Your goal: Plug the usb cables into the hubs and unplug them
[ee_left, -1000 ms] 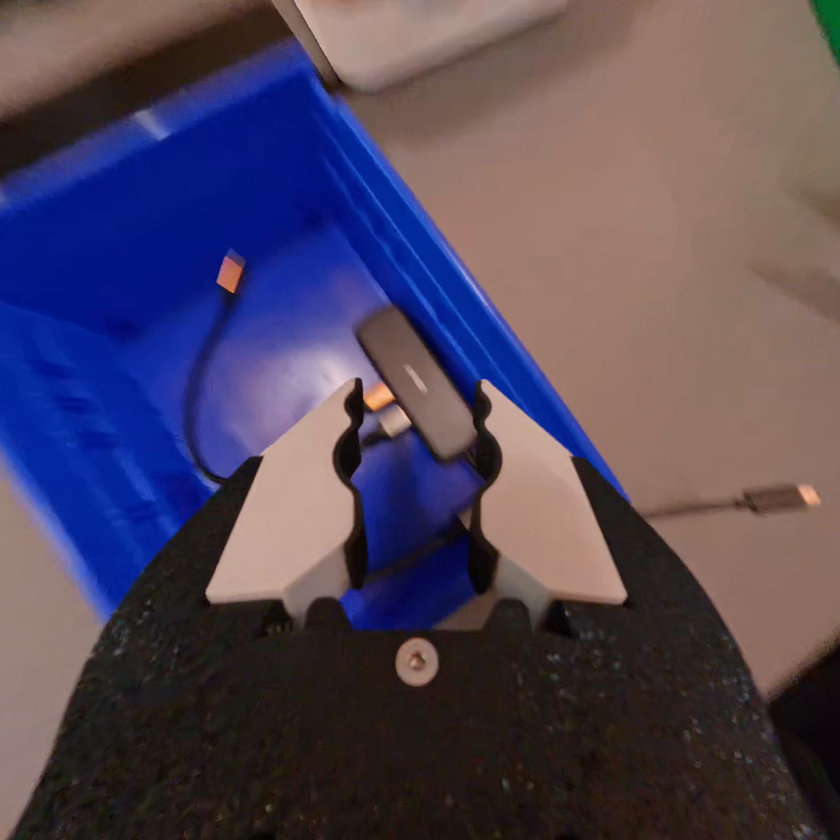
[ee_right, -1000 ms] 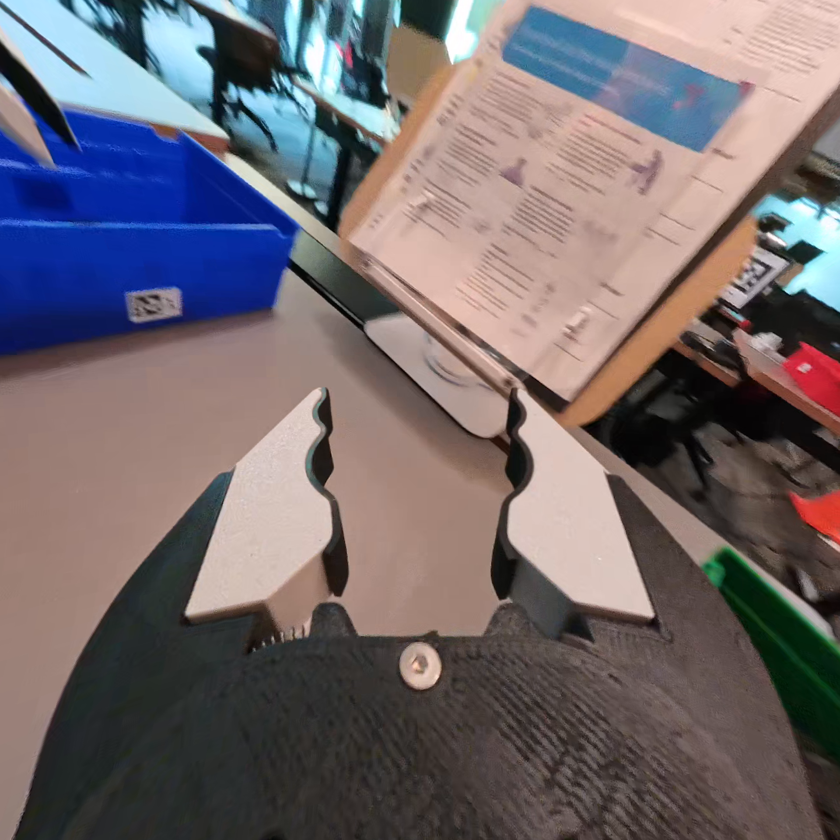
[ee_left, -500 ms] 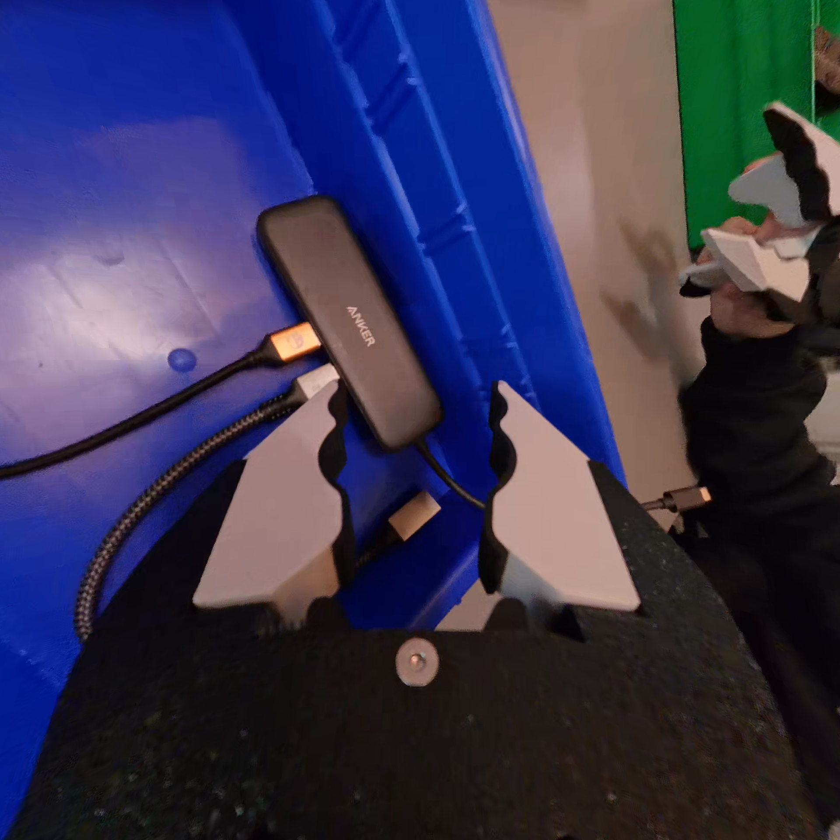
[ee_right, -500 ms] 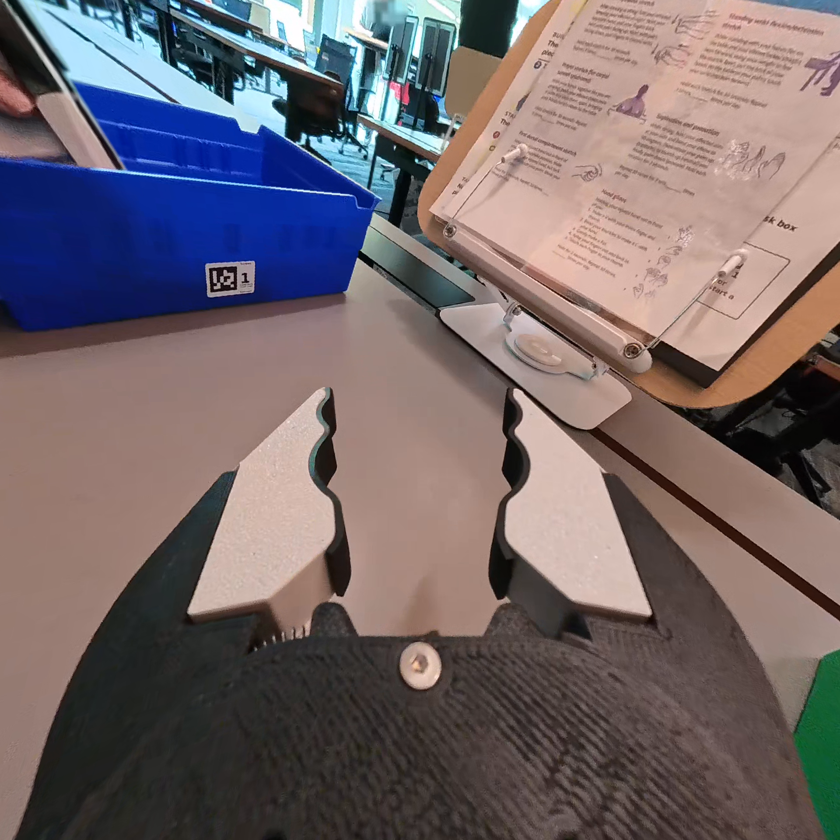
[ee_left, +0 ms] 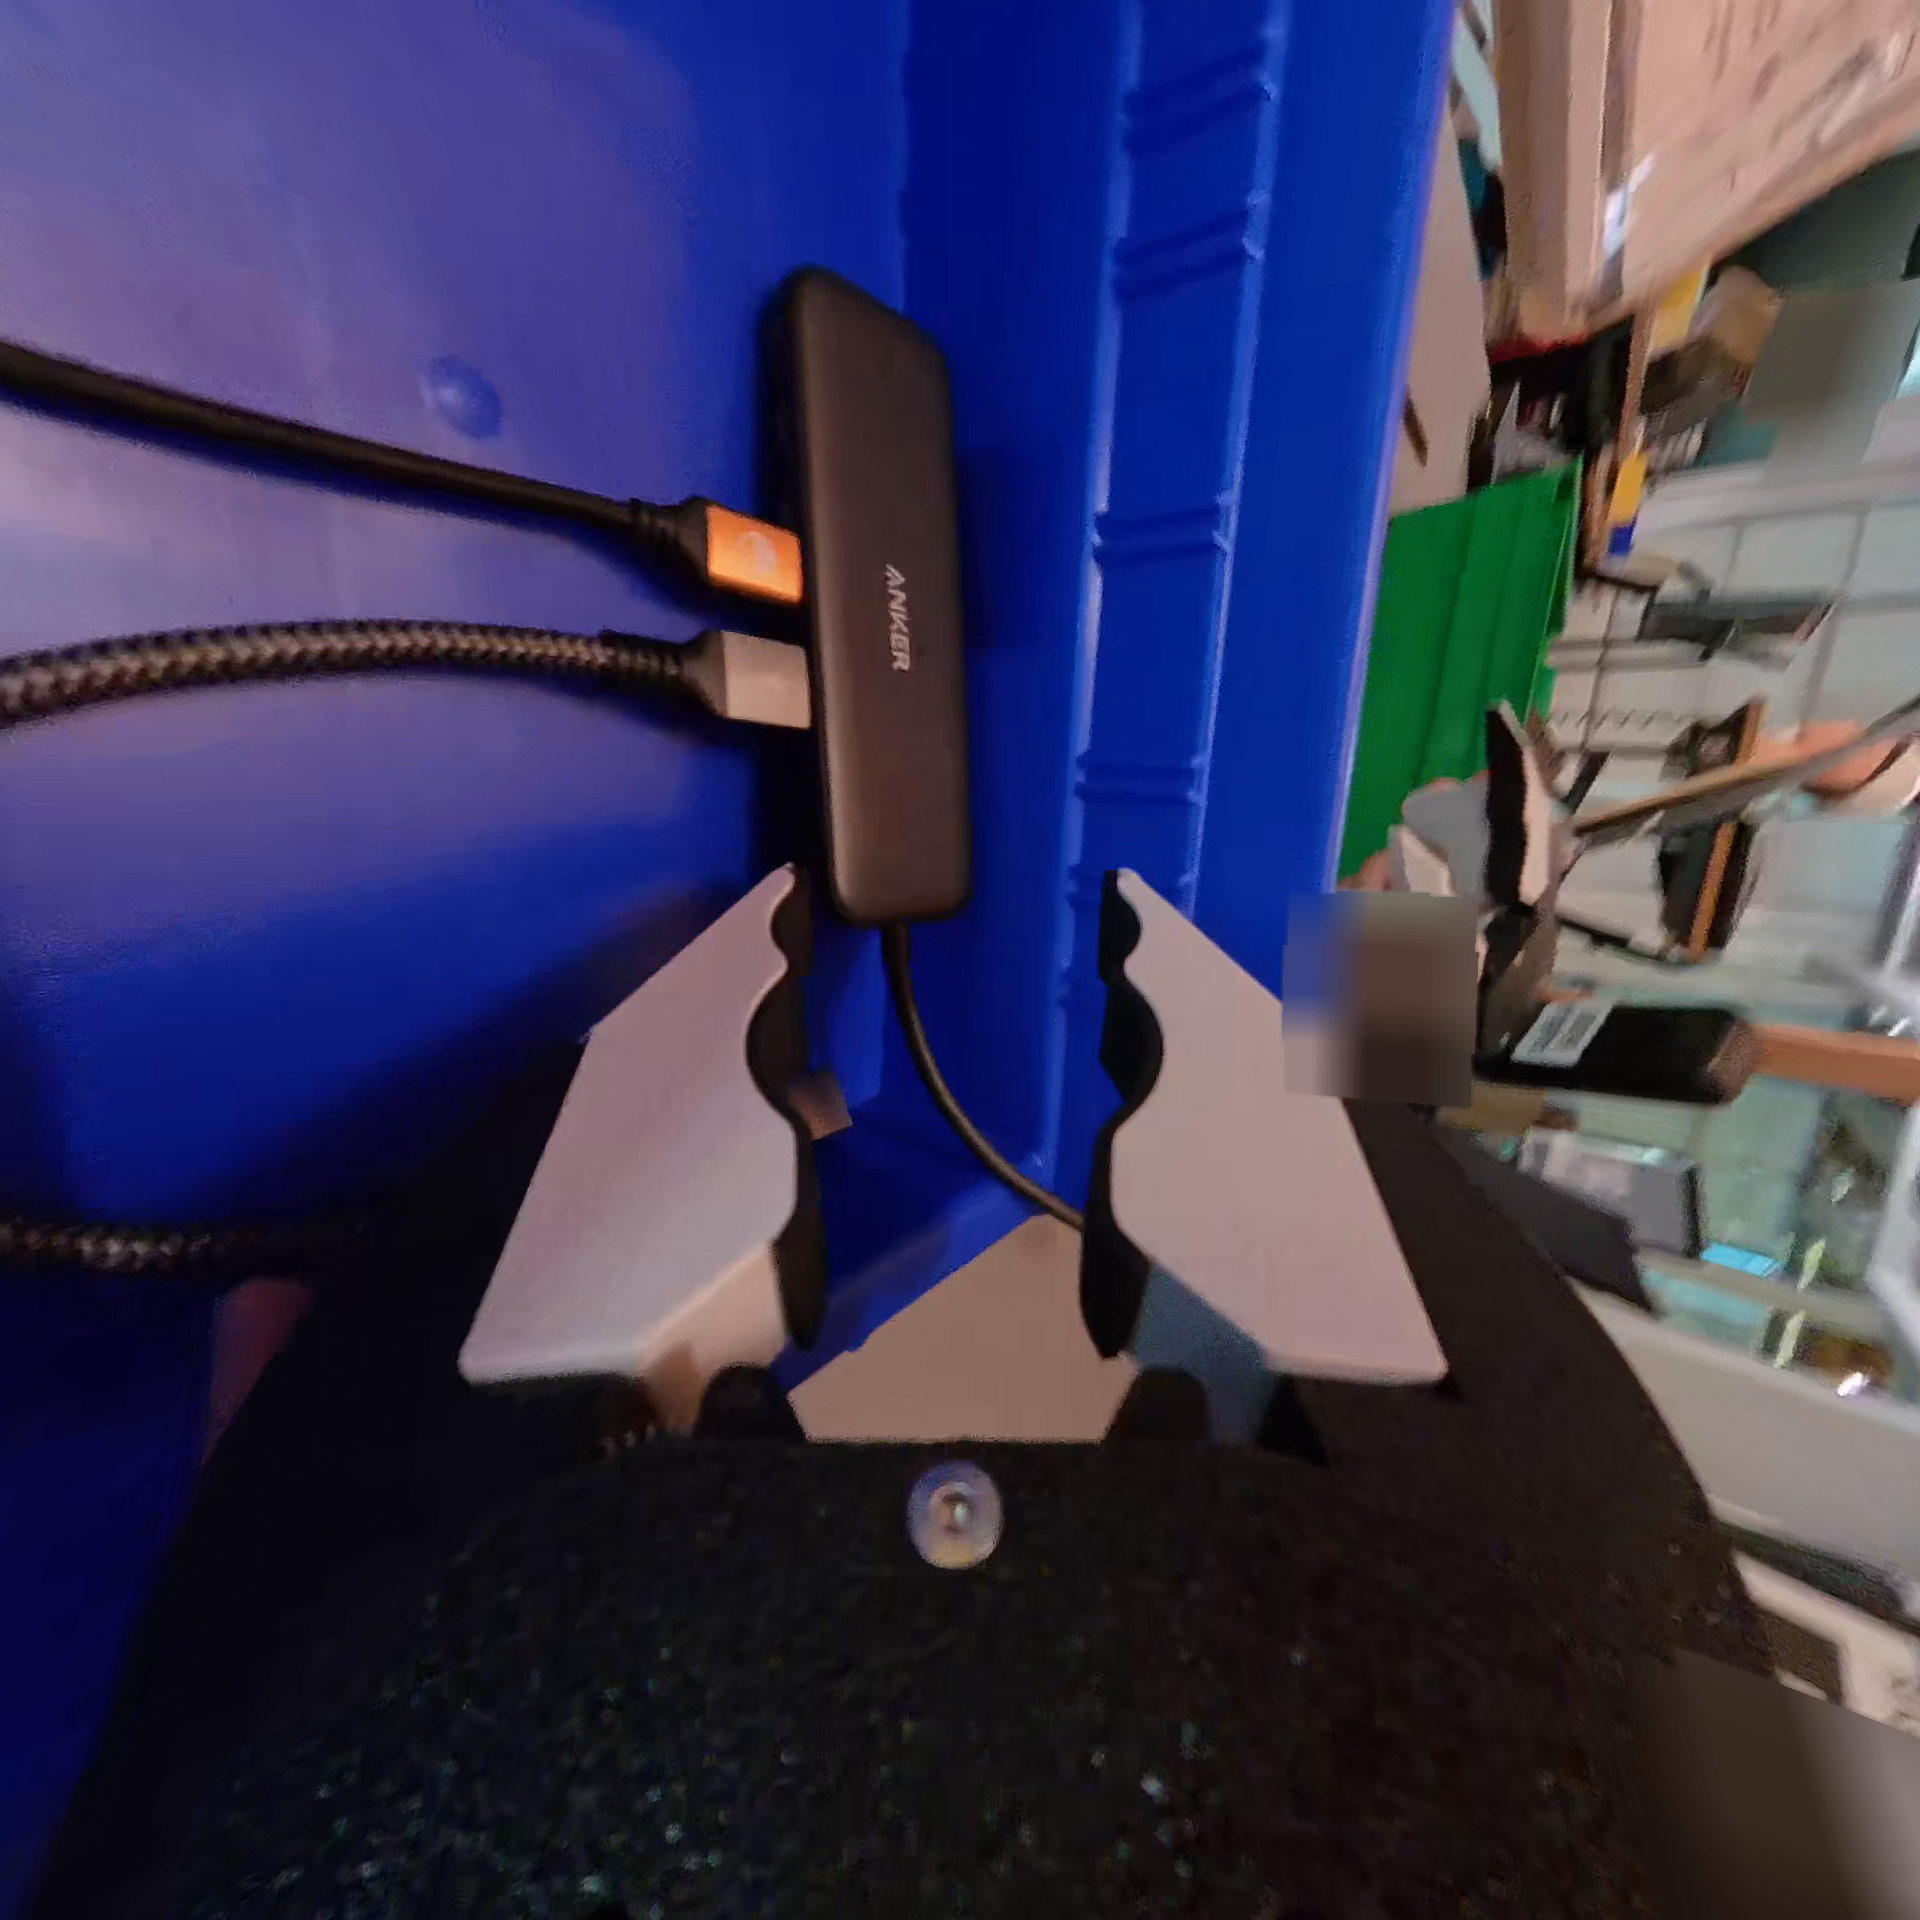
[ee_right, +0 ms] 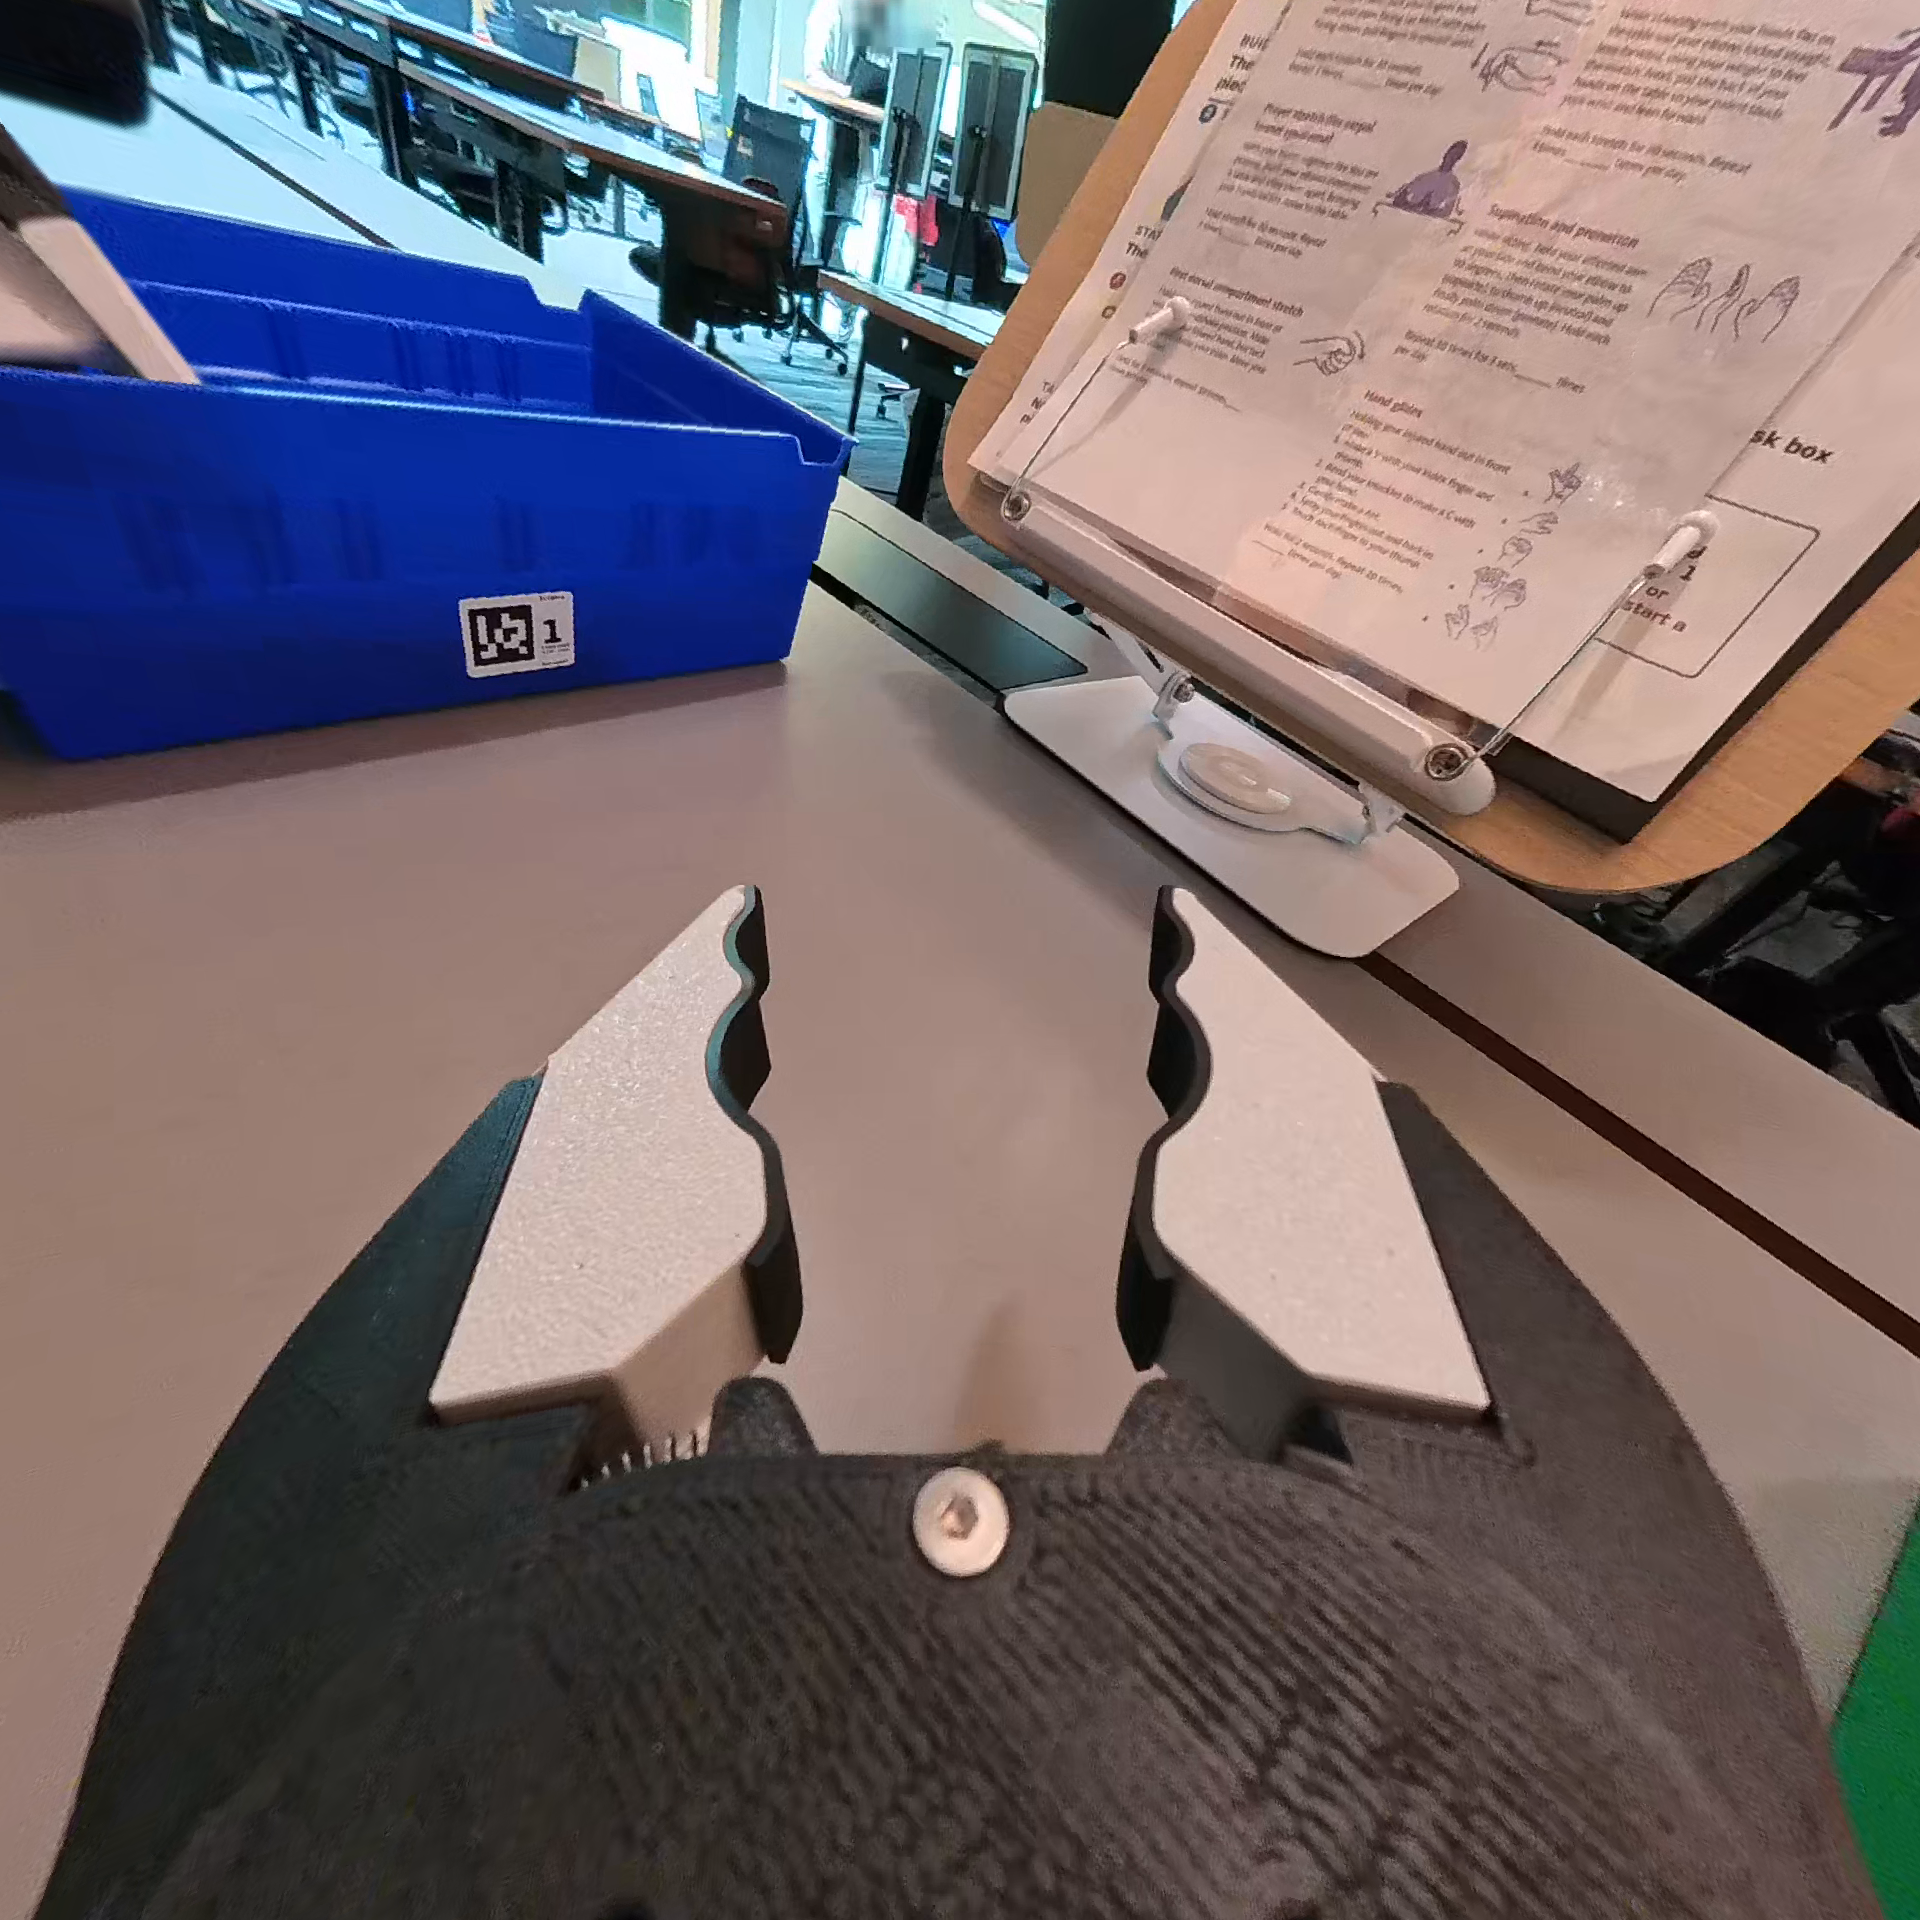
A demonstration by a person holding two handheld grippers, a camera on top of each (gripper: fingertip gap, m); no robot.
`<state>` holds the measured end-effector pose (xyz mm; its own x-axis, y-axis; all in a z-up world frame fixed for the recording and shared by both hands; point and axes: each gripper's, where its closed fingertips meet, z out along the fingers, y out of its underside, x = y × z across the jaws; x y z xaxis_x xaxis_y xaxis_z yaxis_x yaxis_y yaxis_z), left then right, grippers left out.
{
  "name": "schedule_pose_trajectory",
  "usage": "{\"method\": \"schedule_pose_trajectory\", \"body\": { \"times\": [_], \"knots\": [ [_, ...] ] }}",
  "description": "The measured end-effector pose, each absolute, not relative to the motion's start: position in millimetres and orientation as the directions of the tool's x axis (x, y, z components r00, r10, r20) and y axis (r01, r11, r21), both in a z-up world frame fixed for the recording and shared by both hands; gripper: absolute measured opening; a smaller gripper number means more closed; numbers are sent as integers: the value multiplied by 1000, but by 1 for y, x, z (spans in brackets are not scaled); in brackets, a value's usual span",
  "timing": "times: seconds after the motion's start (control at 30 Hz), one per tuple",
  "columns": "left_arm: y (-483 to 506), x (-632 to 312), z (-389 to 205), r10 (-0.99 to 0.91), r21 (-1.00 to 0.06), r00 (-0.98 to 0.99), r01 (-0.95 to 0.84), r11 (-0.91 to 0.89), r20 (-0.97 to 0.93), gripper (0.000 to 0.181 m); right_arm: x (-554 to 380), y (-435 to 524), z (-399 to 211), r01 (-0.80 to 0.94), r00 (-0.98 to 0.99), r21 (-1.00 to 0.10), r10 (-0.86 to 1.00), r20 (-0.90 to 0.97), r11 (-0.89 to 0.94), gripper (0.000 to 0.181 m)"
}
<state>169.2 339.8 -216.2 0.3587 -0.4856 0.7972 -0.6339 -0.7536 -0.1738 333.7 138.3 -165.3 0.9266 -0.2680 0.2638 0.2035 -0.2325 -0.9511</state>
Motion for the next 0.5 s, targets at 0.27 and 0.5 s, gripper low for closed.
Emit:
{"method": "schedule_pose_trajectory", "body": {
  "times": [0.27,0.5],
  "knots": [
    [342,168,-236,-416,-17,541,-595,-804,731,53,326,140,-167,211,939,-947,-220,266,-244,75],
    [323,184,-230,-179,126,463,-555,-822,868,37,332,135,-165,188,941,-956,-238,241,-227,74]
  ]
}}
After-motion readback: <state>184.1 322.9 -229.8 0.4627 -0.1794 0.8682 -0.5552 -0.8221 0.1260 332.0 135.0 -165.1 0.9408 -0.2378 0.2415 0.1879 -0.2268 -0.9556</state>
